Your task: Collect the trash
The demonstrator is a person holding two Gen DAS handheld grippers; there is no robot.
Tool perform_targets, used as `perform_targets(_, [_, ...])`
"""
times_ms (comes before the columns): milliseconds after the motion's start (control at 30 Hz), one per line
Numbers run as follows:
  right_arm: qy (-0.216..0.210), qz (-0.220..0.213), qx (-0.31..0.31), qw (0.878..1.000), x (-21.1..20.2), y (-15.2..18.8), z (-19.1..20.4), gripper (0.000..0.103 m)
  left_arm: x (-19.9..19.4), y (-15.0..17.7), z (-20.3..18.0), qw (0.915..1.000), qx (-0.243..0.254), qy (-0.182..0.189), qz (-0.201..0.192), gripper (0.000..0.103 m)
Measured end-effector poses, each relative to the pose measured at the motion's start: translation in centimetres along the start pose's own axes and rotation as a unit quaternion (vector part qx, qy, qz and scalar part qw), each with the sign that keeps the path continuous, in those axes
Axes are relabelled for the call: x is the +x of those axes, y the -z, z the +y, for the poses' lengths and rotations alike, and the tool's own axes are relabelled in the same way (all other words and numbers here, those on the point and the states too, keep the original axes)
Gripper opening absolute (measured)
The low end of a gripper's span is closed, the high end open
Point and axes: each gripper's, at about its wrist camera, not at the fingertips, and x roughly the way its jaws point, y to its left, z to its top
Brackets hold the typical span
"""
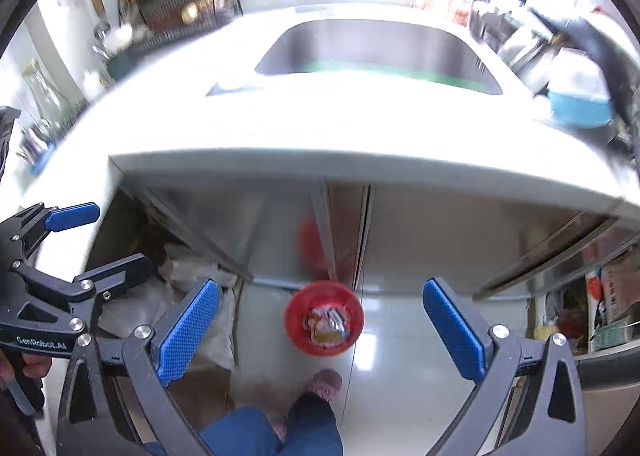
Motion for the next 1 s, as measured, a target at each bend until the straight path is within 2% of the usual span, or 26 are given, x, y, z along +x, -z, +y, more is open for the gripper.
perform_targets(233, [0.018,-0.075,0.004,0.997,-7.7,-0.6,1.6,0.102,-9.3,-1.3,-2.0,0.9952,0.012,-0.016,-0.096,0.103])
perform_targets(367, [0.032,-0.113,0.000,0.993,-11.5,-0.3,2.8,0.102,-13.9,-0.9,-2.8,0.9917,0.013,0.002,-0.128,0.103])
perform_targets(533, [0.052,-0.147,0.005,0.988,-15.3,0.8,3.6,0.102,-18.9,0.8,-3.6,0.9861,0.020,-0.015,-0.164,0.103])
perform_targets(667, [0.062,-0.159,0.007,0.985,-17.1,2.1,4.5,0.102,-20.9,2.9,-3.4,0.9853,0.011,-0.016,-0.170,0.103])
perform_targets(1000, [0.082,-0.166,0.004,0.983,-20.1,4.5,5.9,0.102,-23.0,6.3,-3.9,0.9858,0.008,-0.021,-0.167,0.103])
